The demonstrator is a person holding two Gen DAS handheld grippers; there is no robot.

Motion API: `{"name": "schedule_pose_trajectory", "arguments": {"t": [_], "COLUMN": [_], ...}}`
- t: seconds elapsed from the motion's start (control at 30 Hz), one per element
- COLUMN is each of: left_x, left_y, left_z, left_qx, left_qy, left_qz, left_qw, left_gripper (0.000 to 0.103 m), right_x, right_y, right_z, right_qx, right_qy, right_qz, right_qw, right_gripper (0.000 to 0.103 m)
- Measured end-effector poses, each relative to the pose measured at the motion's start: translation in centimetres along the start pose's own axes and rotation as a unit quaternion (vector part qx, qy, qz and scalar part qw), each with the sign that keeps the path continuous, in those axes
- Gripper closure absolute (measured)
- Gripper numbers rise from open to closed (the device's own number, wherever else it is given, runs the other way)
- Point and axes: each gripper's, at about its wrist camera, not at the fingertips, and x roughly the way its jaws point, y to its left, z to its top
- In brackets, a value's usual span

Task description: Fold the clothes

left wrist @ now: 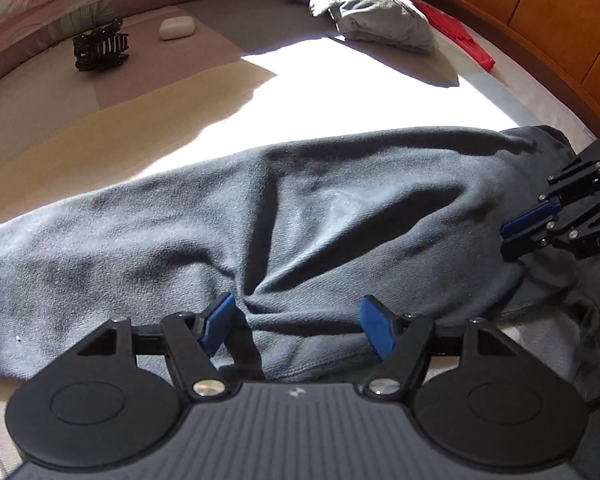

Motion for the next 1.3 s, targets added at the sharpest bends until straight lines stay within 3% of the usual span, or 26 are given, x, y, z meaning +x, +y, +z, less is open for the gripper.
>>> {"name": "schedule_pose_trajectory", "arguments": {"t": [0.07, 0.17, 0.3, 0.4, 0.47, 0.53, 0.6, 0.67, 0.77, 0.87, 0.97, 1.1, 1.17, 1.27, 1.3], "left_x": [-1.0, -2.2, 0.0, 2.0, 1.3, 0.2, -1.1, -1.6, -1.7, -2.4, -3.6, -4.9, -5.3, -4.6, -3.9], "left_y": [0.9, 1.1, 1.6, 3.4, 4.2, 5.0, 6.1, 7.9, 11.2, 14.3, 16.3, 19.1, 19.5, 18.6, 18.3], "left_z": [0.2, 1.9, 3.6, 2.6, 1.5, 0.7, 0.6, 0.8, 0.8, -0.1, -0.9, -1.6, -1.0, 0.4, 0.8], "left_qx": [-0.011, -0.006, 0.008, -0.013, -0.022, -0.044, -0.063, -0.080, -0.120, -0.152, -0.178, -0.230, -0.237, -0.202, -0.182], "left_qy": [0.008, -0.034, -0.041, -0.013, -0.026, -0.021, -0.031, -0.039, -0.039, -0.057, -0.046, -0.041, -0.058, -0.072, -0.064], "left_qz": [0.000, -0.007, 0.025, 0.048, 0.044, 0.041, 0.036, 0.053, 0.074, 0.065, 0.112, 0.160, 0.148, 0.100, 0.100], "left_qw": [0.9999, 0.9994, 0.9988, 0.9987, 0.9985, 0.9980, 0.9969, 0.9946, 0.9892, 0.9846, 0.9765, 0.9591, 0.9583, 0.9716, 0.9761], "left_gripper": [0.033, 0.032, 0.030, 0.031, 0.030, 0.030, 0.030, 0.030, 0.030, 0.031, 0.031, 0.034, 0.034, 0.030, 0.030], "right_x": [-0.2, -0.4, 0.7, 2.4, 3.0, 2.7, 2.3, 2.2, 2.3, 2.5, 2.5, 2.6, 2.7, 2.6, 2.7], "right_y": [-0.2, 0.4, 3.1, 4.8, 5.4, 5.2, 5.0, 4.9, 4.3, 4.2, 4.6, 4.8, 5.0, 5.4, 5.5], "right_z": [0.0, 0.6, 2.8, 3.1, 2.3, 1.2, 0.3, 0.2, 0.8, 1.1, 1.0, 1.0, 1.0, 1.1, 1.2], "right_qx": [0.003, -0.008, -0.047, -0.062, -0.068, -0.067, -0.066, -0.072, -0.046, -0.030, -0.043, -0.043, -0.047, -0.051, -0.052], "right_qy": [-0.002, -0.023, -0.055, -0.045, -0.040, -0.043, -0.045, -0.045, -0.039, -0.034, -0.033, -0.033, -0.032, -0.030, -0.028], "right_qz": [0.000, -0.002, -0.008, -0.007, -0.015, -0.003, 0.004, 0.007, 0.020, 0.027, 0.021, 0.023, 0.018, 0.012, 0.011], "right_qw": [1.000, 1.000, 0.997, 0.997, 0.997, 0.997, 0.997, 0.996, 0.998, 0.999, 0.998, 0.998, 0.998, 0.998, 0.998], "right_gripper": [0.080, 0.078, 0.075, 0.068, 0.064, 0.052, 0.050, 0.050, 0.046, 0.042, 0.042, 0.036, 0.036, 0.033, 0.031]}}
